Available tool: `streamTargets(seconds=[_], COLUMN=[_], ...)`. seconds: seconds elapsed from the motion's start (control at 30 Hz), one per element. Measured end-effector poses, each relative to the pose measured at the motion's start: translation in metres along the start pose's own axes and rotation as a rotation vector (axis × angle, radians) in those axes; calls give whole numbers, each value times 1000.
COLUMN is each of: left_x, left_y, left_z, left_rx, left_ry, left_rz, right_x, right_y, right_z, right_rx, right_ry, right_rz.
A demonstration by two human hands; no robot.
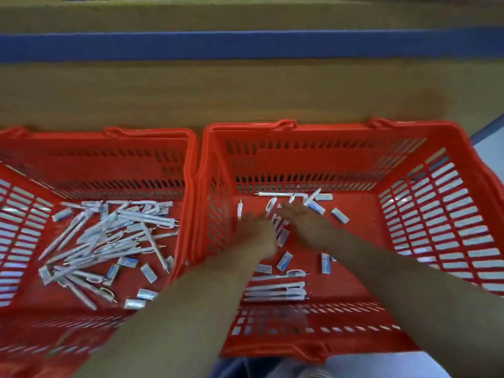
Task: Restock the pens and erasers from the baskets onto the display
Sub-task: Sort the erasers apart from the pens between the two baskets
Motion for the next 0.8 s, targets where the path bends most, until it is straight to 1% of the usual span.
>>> streamTargets(seconds=[0.03,0.1,0.17,0.23,0.3,0.4,0.5,0.6,0.67,0.73,0.8], left_x=[2,6,15,18,22,29,32,37,38,40,42], left_y=[-8,-23,-32,-37,-43,-46,-42,-41,-39,-36,-35], left_z=[-3,-12,-15,-14,-10,-3,0,1,2,3,6], left_rx=[-61,-210,-294,-262,-190,-180,-186,-175,-168,-151,-131], left_ry=[84,246,329,336,300,269,214,158,154,155,178], left_rz=[0,2,34,91,143,161,176,146,130,134,117], right_x=[4,5,2,-5,-10,-13,-17,-26,-30,-32,-34], right_y=[-5,-7,-3,7,13,18,15,14,16,20,22], right_z=[-1,1,10,23,37,45,52,58,63,67,71], right_rx=[-91,-201,-282,-273,-235,-306,-308,-220,-39,144,222], right_ry=[9,-39,-79,-123,-206,-250,-258,-271,-334,-425,-492], right_rz=[-17,-36,-26,1,-22,-96,-206,-287,-335,-294,-208])
Point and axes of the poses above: each hand's wrist, its own x-axis towards the middle knuckle, its own y-axis out of the back of the hand, z = x × y, the point moved 4 cm from there along x, towards the middle knuckle, and after that the axes turned 8 degrees about x, right-handed, at the moved point
